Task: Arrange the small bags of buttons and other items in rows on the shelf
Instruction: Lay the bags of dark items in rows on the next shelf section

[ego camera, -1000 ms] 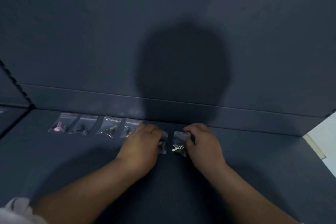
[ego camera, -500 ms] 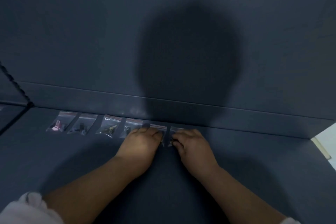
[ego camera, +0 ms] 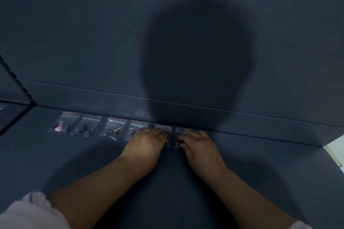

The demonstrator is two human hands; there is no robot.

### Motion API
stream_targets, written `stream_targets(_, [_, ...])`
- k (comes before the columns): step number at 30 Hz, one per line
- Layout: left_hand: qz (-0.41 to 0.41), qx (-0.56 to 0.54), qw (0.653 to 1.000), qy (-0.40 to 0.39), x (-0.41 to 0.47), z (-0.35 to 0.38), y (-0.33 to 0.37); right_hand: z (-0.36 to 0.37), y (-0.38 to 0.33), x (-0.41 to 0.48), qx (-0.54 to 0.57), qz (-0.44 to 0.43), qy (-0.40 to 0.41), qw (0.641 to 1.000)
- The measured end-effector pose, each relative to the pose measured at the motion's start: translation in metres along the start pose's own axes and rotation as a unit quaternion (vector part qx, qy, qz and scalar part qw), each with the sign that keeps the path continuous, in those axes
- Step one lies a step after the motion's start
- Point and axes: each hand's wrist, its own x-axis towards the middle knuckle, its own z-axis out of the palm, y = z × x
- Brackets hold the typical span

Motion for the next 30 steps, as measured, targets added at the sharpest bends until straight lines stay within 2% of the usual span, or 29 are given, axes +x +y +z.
stream_targets(8, [-0.014,0.002,1.0,0.019,-0.003,-0.009,0.004,-0.006,-0.003,-0.003,0.018,0.022,0.008,1.0])
stream_targets(12, [-0.038,0.01,0.999,0.021,-0.012,-0.025,0.002,-0.013,-0.017,-0.003,0.023,0.012,0.031,0.999])
stream_targets(16, [-0.064,0.029,0.997,0.024,-0.028,-0.039,-0.007,-0.016,-0.036,0.001,0.024,-0.002,0.019,1.0])
stream_targets(30, [-0.168,0.121,0.977,0.042,-0.137,-0.109,-0.06,-0.009,-0.159,0.016,0.004,-0.085,-0.011,0.996])
